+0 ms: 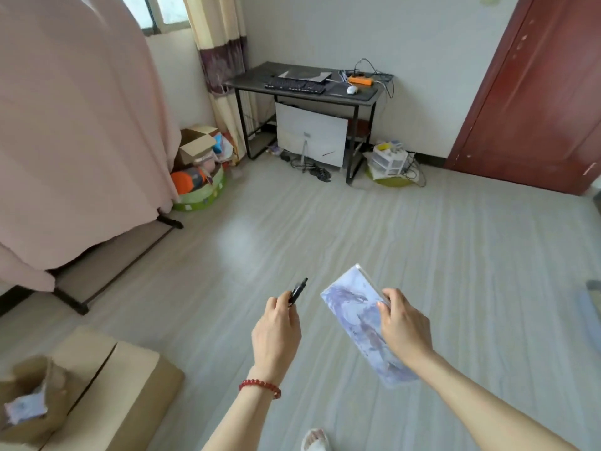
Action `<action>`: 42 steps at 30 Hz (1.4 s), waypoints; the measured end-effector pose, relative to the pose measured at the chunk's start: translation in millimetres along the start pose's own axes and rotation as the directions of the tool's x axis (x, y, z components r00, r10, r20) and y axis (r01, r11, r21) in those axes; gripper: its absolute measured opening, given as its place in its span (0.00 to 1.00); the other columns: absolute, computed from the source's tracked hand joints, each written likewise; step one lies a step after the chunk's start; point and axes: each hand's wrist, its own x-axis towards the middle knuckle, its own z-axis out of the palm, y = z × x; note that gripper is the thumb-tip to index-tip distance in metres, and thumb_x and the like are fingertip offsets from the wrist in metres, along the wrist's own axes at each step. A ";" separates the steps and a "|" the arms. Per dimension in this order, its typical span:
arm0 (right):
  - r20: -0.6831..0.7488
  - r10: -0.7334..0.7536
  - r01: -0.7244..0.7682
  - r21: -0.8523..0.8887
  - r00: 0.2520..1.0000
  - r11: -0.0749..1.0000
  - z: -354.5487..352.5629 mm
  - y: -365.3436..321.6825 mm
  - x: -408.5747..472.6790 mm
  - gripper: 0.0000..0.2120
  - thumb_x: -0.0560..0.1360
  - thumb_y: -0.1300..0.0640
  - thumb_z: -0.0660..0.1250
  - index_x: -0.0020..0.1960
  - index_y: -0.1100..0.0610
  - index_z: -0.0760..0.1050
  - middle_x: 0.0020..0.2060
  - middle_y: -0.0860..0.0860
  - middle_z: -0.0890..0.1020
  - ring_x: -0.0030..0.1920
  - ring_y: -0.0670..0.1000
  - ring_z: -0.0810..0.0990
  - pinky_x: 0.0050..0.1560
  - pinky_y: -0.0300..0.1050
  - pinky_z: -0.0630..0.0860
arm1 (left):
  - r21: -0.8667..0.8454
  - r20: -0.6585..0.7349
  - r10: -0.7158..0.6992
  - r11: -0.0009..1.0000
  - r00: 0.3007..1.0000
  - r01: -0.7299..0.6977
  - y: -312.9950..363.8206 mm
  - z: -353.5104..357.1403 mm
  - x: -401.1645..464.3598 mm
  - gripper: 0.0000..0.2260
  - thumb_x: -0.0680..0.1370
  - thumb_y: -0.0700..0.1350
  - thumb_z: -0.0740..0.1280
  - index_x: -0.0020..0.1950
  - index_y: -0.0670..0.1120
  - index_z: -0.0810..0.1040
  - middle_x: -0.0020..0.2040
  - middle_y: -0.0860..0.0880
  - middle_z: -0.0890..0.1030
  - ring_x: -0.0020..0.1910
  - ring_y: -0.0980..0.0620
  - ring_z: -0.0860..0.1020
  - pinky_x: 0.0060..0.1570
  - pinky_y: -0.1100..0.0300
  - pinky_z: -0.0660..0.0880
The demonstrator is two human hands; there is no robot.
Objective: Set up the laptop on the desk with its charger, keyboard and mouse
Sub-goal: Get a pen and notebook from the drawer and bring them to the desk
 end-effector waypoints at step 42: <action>-0.091 0.030 -0.007 0.249 0.995 0.968 228.2 -352.1 1310.2 0.06 0.78 0.57 0.58 0.50 0.60 0.68 0.40 0.54 0.78 0.42 0.61 0.77 0.39 0.50 0.69 | -0.181 -0.092 -0.080 0.982 0.993 0.062 5.3 137.7 1382.2 0.10 0.76 0.42 0.63 0.56 0.45 0.77 0.49 0.45 0.81 0.46 0.48 0.79 0.48 0.53 0.78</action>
